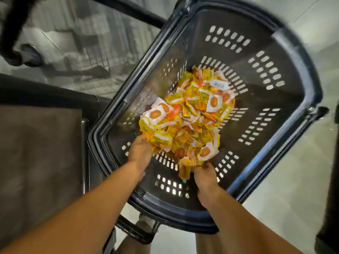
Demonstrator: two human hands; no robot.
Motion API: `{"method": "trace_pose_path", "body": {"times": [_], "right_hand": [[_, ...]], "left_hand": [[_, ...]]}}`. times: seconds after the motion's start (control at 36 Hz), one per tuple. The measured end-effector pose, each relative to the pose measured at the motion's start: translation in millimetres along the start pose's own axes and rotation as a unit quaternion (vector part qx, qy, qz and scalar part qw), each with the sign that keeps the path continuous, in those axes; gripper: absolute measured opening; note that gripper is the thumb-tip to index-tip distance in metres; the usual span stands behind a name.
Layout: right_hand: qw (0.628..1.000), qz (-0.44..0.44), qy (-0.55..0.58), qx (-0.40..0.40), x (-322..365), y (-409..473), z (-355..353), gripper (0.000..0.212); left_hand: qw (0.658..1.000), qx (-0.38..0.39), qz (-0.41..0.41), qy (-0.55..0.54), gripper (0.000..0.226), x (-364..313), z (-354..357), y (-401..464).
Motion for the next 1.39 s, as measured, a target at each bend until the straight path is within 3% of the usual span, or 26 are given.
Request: {"method": "trace_pose_path", "body": {"times": [0.08,0.19,0.28,0.39,0.47,0.56,0.67,0.89,1.0,1.19,1.39], "right_hand": [[0.999,-0.016,-0.044,0.004,6.6,-21.8,-15.5,0.063],[0.986,-0.086,-0.137,0.038,28.2,-66.4,-39.3,0.036],[0.951,-0.18,-0.249,0.044,55.2,-121.4,-62.8,0.038],[0.894,-0.28,-0.347,0.047,84.1,-213.5,-94.1,0.036],[0.889,-0.302,-0.335,0.079,98.4,-289.9,-109.1,0.032],[0.88,-0.339,-0.316,0.105,114.1,-369.0,-120.6,0.047],[0.882,-0.386,-0.256,0.089,122.5,-467.3,-146.2,0.049],[0.811,-0.534,-0.224,0.087,66.8,-562.0,-191.8,0.046],[0.749,-0.585,-0.298,0.092,32.1,-569.1,-206.0,0.054],[0.711,-0.586,-0.373,0.109,15.6,-564.2,-222.0,0.056],[0.66,-0.581,-0.446,0.169,32.9,-561.0,-218.9,0.06]], "left_hand": [[0.996,0.047,0.036,0.06,0.023,-6.6,-4.1,-26.9],[0.987,0.063,0.073,0.13,0.036,-25.9,-28.5,-67.9],[0.97,0.087,0.126,0.19,0.044,-46.7,-59.4,-122.5],[0.958,0.085,0.195,0.193,0.029,-82.6,-110.9,-202.2],[0.935,0.069,0.269,0.222,0.037,-108.9,-154.8,-264.1],[0.913,0.079,0.324,0.236,0.04,-132.5,-197.7,-323.8],[0.879,0.071,0.398,0.252,0.045,-152.4,-250.3,-400.9],[0.836,0.025,0.491,0.245,0.052,-104.7,-324.1,-482.1],[0.831,-0.01,0.505,0.234,0.049,-63.4,-346.7,-502.1],[0.856,-0.067,0.442,0.26,0.056,3.2,-369.2,-499.7],[0.89,-0.134,0.383,0.209,0.056,27.7,-367.5,-531.1]]}}
Point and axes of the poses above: each hand's wrist, its own y-axis towards the middle knuckle, its own z-axis out of the palm, x = y × z, the point moved 5 cm from there along y, towards the middle knuckle, and after that the axes turned 7 degrees about -x, right-handed, at the moved point
